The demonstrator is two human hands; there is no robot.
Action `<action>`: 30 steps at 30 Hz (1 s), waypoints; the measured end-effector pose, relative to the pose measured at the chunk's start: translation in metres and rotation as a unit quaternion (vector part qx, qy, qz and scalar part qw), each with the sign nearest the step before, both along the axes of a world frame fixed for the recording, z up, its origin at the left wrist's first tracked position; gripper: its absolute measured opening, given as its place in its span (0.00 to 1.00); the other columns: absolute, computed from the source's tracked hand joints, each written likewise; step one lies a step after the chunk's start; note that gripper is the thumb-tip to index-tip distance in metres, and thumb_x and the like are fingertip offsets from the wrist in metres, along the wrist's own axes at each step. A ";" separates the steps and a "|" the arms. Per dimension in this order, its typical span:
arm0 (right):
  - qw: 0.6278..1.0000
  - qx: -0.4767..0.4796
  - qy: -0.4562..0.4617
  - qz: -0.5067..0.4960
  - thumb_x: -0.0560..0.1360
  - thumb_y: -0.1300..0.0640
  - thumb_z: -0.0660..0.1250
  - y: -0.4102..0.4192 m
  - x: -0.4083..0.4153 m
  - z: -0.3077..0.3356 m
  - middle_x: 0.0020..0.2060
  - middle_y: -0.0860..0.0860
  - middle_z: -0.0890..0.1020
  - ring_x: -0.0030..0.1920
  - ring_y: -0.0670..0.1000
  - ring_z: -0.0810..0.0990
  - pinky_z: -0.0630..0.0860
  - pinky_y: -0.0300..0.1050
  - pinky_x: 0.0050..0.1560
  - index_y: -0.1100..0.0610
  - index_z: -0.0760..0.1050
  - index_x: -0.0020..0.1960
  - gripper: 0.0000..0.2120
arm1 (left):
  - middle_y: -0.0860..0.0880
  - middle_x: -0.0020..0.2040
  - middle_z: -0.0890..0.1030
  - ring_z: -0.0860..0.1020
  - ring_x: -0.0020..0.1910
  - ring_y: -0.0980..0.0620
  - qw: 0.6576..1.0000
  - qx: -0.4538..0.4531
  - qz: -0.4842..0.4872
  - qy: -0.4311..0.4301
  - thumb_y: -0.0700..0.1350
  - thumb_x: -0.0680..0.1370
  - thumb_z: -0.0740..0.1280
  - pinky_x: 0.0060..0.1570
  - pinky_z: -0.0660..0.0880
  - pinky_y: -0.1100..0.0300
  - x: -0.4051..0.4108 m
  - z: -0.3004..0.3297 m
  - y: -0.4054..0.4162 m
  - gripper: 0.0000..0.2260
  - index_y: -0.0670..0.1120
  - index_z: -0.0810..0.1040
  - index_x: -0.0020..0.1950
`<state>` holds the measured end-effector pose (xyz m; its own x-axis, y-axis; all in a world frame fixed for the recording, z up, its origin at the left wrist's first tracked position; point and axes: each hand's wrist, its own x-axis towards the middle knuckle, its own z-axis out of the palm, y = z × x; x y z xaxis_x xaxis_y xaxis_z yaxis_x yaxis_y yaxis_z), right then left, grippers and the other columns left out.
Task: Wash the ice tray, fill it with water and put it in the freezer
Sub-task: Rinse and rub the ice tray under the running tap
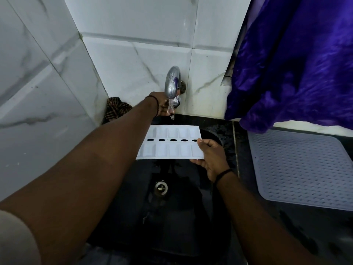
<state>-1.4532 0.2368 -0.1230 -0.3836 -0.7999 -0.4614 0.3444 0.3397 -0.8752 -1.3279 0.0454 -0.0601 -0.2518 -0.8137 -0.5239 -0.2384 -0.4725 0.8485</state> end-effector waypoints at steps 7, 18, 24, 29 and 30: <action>1.000 -0.001 0.002 -0.003 0.80 0.56 0.65 0.000 0.002 0.003 0.42 0.53 0.82 0.39 0.50 0.82 0.80 0.42 0.29 0.57 0.74 0.45 0.07 | 0.40 0.46 0.81 0.79 0.42 0.45 0.998 -0.042 0.010 -0.044 0.45 0.77 0.66 0.49 0.77 0.52 0.016 0.006 0.004 0.08 0.40 0.77 0.42; 0.999 -0.011 -0.010 -0.036 0.80 0.57 0.65 0.000 0.010 0.009 0.44 0.53 0.82 0.42 0.51 0.81 0.81 0.43 0.30 0.57 0.74 0.45 0.06 | 0.40 0.53 0.81 0.80 0.41 0.45 0.989 -0.028 0.142 -0.040 0.52 0.74 0.71 0.43 0.79 0.53 0.093 -0.054 0.049 0.15 0.41 0.79 0.49; 0.999 0.011 -0.011 -0.037 0.80 0.56 0.65 0.011 0.008 -0.001 0.43 0.53 0.81 0.41 0.50 0.81 0.80 0.41 0.28 0.57 0.73 0.44 0.07 | 0.42 0.46 0.84 0.80 0.37 0.48 0.979 -0.131 0.090 -0.129 0.57 0.72 0.71 0.42 0.78 0.56 0.059 -0.030 0.026 0.20 0.38 0.80 0.45; 0.999 0.021 -0.001 -0.028 0.81 0.57 0.65 0.013 0.000 -0.008 0.43 0.53 0.81 0.40 0.51 0.81 0.80 0.42 0.29 0.57 0.72 0.44 0.08 | 0.41 0.43 0.80 0.78 0.36 0.47 0.996 -0.069 0.049 -0.038 0.54 0.76 0.66 0.43 0.76 0.56 0.017 -0.007 0.016 0.15 0.41 0.77 0.49; 0.999 0.021 0.001 -0.026 0.81 0.56 0.65 0.013 -0.001 -0.010 0.42 0.52 0.81 0.40 0.51 0.81 0.80 0.43 0.29 0.57 0.72 0.44 0.08 | 0.41 0.42 0.80 0.78 0.37 0.46 0.998 -0.042 0.031 -0.018 0.52 0.77 0.64 0.43 0.77 0.54 0.011 -0.007 0.015 0.14 0.41 0.77 0.50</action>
<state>-1.4545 0.2495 -0.1333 -0.4244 -0.7585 -0.4945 0.3614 0.3588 -0.8606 -1.3167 0.0604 -0.0666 -0.1823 -0.8688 -0.4604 -0.2424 -0.4141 0.8774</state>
